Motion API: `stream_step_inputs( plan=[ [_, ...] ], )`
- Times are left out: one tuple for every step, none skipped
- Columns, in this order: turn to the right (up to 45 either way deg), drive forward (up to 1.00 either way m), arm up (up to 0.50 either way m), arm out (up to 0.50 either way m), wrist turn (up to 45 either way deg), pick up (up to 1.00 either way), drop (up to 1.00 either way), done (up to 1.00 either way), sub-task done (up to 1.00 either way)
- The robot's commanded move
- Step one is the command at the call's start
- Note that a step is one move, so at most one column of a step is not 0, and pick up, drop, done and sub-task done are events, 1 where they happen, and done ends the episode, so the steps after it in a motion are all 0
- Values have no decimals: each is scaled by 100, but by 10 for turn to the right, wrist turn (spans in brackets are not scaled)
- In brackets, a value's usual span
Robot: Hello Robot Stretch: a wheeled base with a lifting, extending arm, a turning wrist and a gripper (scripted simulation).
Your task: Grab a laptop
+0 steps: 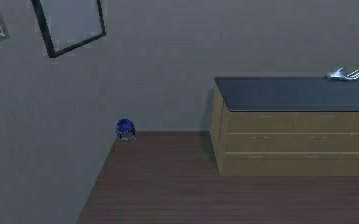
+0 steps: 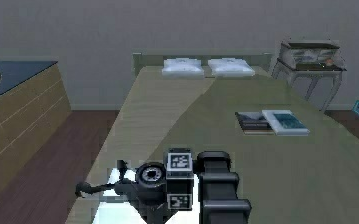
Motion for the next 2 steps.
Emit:
stream_step_inputs(
  plan=[
    [0, 0, 0, 0, 360, 0, 0, 0, 0],
    [0, 0, -30, 0, 0, 0, 0, 0, 0]
  ],
)
